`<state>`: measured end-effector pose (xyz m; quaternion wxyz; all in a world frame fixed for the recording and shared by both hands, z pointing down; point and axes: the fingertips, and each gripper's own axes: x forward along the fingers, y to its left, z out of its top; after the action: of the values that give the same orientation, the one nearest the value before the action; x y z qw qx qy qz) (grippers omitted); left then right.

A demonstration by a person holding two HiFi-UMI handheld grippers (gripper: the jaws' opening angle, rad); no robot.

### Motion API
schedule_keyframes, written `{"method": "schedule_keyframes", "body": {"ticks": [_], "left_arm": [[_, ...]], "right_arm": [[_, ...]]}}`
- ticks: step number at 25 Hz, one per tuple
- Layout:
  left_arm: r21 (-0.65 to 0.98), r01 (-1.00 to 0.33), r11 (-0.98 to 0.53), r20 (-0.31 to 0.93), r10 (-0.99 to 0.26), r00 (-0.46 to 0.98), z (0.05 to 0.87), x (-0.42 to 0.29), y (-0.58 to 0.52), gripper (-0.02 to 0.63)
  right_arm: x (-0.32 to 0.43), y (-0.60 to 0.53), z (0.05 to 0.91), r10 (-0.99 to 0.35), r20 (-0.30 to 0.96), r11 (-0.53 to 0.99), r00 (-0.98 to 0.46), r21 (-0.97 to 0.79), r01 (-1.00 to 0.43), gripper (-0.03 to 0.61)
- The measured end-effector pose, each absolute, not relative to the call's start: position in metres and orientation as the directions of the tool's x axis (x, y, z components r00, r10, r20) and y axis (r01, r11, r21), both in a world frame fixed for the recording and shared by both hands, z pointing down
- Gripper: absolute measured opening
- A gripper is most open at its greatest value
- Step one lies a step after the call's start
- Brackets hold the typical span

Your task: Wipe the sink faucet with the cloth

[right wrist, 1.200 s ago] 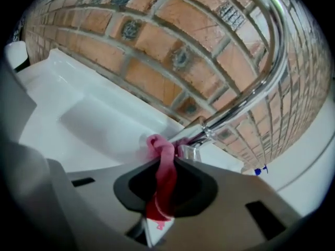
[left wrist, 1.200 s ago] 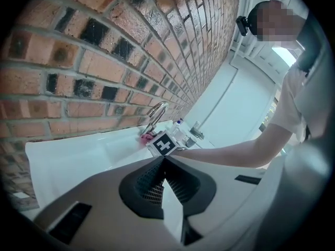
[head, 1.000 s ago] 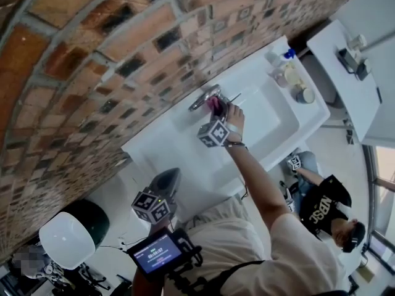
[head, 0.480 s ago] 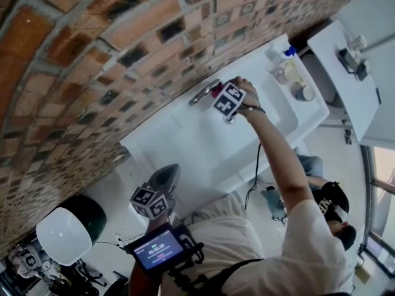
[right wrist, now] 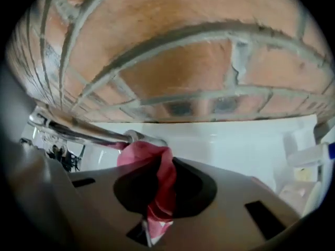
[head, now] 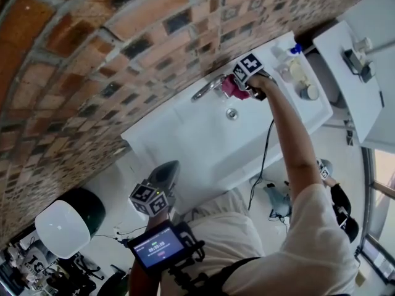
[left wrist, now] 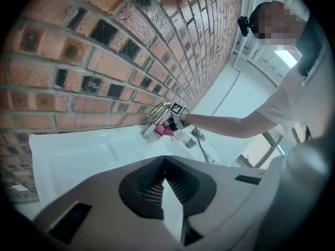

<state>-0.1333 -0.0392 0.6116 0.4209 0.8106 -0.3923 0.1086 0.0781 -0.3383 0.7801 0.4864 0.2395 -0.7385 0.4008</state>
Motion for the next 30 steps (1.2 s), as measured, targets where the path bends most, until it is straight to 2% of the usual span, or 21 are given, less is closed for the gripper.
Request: {"method": "schedule_keyframes", "body": {"ticks": [5,9,12,18,24,26,30], "left_arm": [[0.600,-0.735,-0.316,0.517,-0.549,0.657,0.617,-0.134,-0.036,0.003],[0.602,-0.740,-0.300,0.526,-0.548,0.650,0.619,-0.136,-0.034,0.003],[0.598,-0.746,-0.291,0.535,-0.549,0.643,0.620,-0.138,-0.031,0.003],[0.597,-0.752,-0.279,0.547,-0.544,0.636,0.624,-0.139,-0.026,0.003],[0.594,-0.738,-0.319,0.532,-0.532,0.659,0.625,-0.124,-0.025,0.003],[0.597,-0.725,-0.343,0.521,-0.521,0.676,0.617,-0.115,-0.021,0.003],[0.597,-0.710,-0.374,0.504,-0.514,0.694,0.607,-0.108,-0.010,0.003]], "right_arm": [[0.090,-0.341,0.804,0.092,0.829,0.319,-0.552,-0.550,-0.772,0.058],[0.099,-0.338,0.825,0.078,0.753,0.107,-0.654,-0.658,-0.745,0.055],[0.107,-0.335,0.839,0.045,0.729,0.021,-0.683,-0.684,-0.729,0.055],[0.114,-0.329,0.847,-0.060,0.698,0.010,-0.713,-0.714,-0.700,0.055],[0.140,-0.317,0.840,-0.182,0.792,0.142,-0.583,-0.566,-0.812,0.054],[0.156,-0.299,0.837,-0.213,0.807,0.116,-0.551,-0.539,-0.834,0.054],[0.184,-0.265,0.824,-0.321,0.778,-0.034,-0.541,-0.580,-0.814,0.054]]}}
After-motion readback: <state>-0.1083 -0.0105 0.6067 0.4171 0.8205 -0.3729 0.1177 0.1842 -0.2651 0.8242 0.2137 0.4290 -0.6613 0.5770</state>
